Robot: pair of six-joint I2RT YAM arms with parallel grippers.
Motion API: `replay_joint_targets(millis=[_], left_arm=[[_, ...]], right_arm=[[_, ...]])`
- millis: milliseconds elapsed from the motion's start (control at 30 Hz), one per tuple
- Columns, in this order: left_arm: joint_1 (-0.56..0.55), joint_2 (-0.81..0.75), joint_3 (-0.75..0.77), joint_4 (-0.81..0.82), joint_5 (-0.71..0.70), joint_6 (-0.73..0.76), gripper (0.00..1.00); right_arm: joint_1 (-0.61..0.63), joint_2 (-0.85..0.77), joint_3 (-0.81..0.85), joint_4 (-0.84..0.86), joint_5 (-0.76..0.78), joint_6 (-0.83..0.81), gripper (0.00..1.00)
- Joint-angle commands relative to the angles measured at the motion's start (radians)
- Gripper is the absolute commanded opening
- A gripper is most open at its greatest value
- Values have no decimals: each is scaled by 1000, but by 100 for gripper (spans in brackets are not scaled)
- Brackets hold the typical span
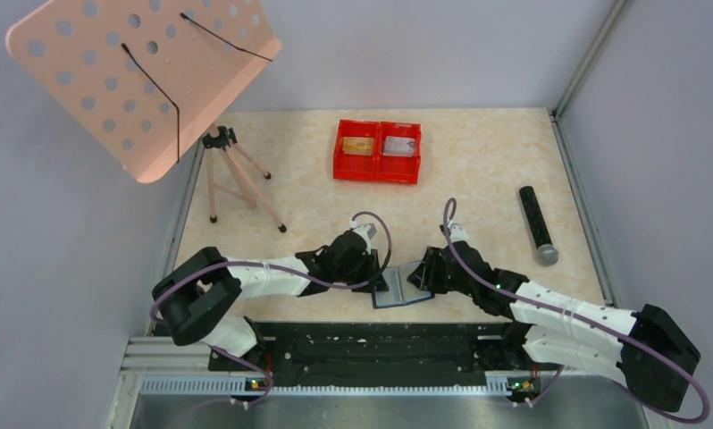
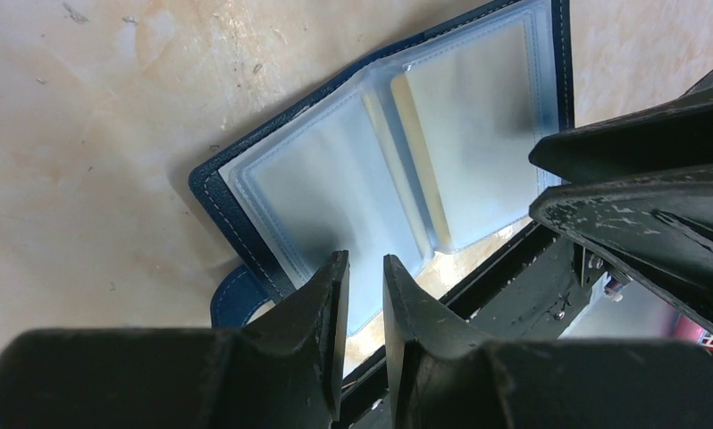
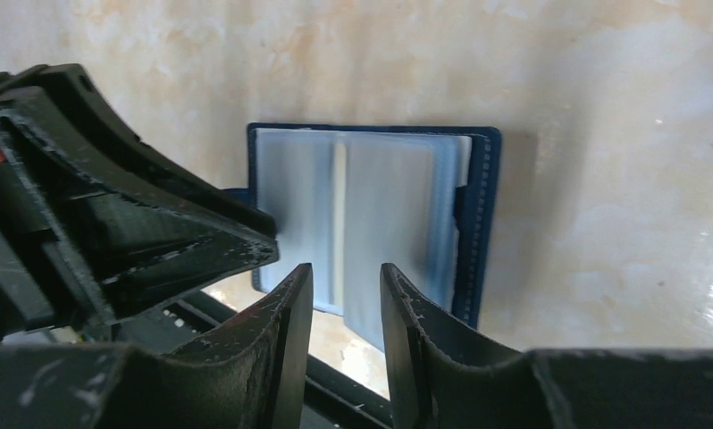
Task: Take the credit cards out of the card holder
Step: Open the card holder at the center of the board.
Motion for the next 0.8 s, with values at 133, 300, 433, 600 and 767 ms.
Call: replay_joint_targets(millis=[133,300,433,600,767], left_arm=[[3,-3,-15,41,10,14,26],[3,-5,-19,40,7,12,26],[3,-6,-20,40,7,13,25],[3,-6,-21,44,10,11,26],[3,-3,-19,46,13,11,26]], right_arm=[[-6,7,0,100,-55,15,34],[-7,1,28,0,15,-1,37],[-8,-29,44,-74,85,-18,38],[-18,-21,28,-71,93,-25,39],[-20,18,6,-16,62,-23,39]])
